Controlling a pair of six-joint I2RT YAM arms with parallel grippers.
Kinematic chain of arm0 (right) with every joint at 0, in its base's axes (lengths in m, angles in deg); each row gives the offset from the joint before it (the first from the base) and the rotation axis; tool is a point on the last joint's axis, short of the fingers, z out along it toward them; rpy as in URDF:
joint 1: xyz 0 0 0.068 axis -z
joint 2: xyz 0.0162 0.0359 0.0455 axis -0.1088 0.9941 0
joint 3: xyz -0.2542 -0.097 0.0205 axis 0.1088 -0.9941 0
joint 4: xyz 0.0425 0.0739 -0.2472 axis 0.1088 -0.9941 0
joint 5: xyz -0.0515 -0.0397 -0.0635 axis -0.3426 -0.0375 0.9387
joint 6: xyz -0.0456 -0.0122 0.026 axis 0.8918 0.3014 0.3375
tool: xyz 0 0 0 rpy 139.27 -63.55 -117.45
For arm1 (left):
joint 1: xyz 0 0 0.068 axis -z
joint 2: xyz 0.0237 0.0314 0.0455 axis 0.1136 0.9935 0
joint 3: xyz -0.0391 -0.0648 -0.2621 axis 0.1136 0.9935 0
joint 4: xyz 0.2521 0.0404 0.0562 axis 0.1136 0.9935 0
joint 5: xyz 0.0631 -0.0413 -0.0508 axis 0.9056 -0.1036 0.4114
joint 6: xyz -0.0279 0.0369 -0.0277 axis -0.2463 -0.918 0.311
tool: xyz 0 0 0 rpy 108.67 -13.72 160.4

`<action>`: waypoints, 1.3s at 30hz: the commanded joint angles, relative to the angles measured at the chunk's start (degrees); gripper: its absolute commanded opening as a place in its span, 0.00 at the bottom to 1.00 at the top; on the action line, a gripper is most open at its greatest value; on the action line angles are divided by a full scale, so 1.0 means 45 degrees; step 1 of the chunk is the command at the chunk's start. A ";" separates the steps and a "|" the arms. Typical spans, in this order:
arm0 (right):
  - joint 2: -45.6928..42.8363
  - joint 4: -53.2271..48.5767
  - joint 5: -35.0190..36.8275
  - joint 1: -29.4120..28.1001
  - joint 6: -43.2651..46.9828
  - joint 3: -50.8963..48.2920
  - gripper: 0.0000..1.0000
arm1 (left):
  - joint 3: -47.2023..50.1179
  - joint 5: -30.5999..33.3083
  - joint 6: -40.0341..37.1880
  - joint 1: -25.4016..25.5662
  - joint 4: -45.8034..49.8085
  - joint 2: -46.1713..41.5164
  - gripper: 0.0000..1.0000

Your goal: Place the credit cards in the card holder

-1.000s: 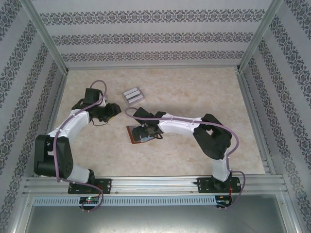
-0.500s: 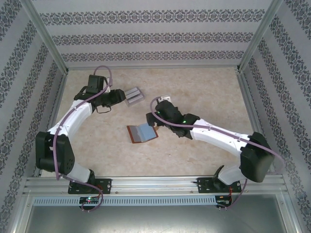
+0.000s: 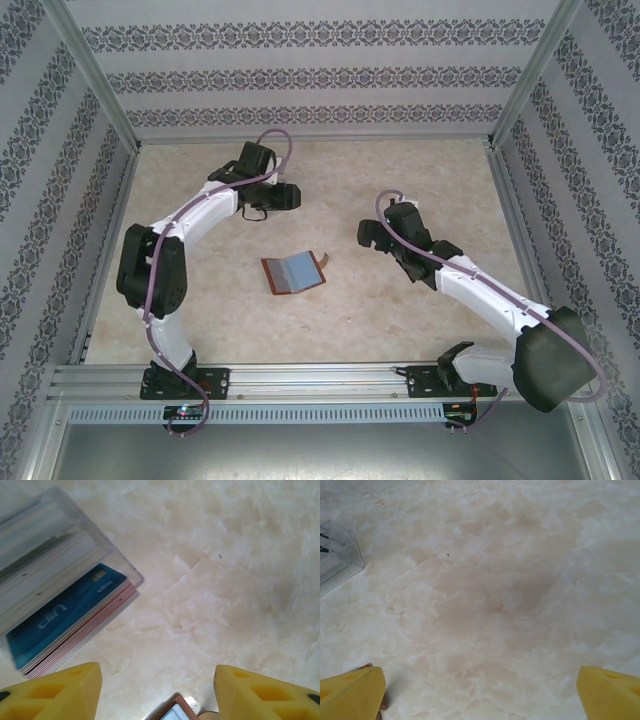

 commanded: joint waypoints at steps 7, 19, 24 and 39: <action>-0.0208 0.0563 -0.1076 0.0572 -0.0232 -0.0326 0.98 | -0.2204 0.2893 -0.2187 0.0449 0.2127 0.1620 0.64; 0.0224 0.0725 -0.1262 0.0674 -0.0425 -0.0195 0.98 | -0.3248 0.4359 -0.3769 0.0467 0.2659 0.3124 0.56; 0.0463 0.0765 -0.1347 0.0672 -0.0644 -0.0112 0.98 | -0.3350 0.4075 -0.3672 0.0595 0.2705 0.3438 0.37; 0.1412 0.0821 -0.1620 0.0750 -0.1095 0.0318 0.98 | -0.3379 0.0786 0.1020 0.1212 0.1233 0.3622 0.31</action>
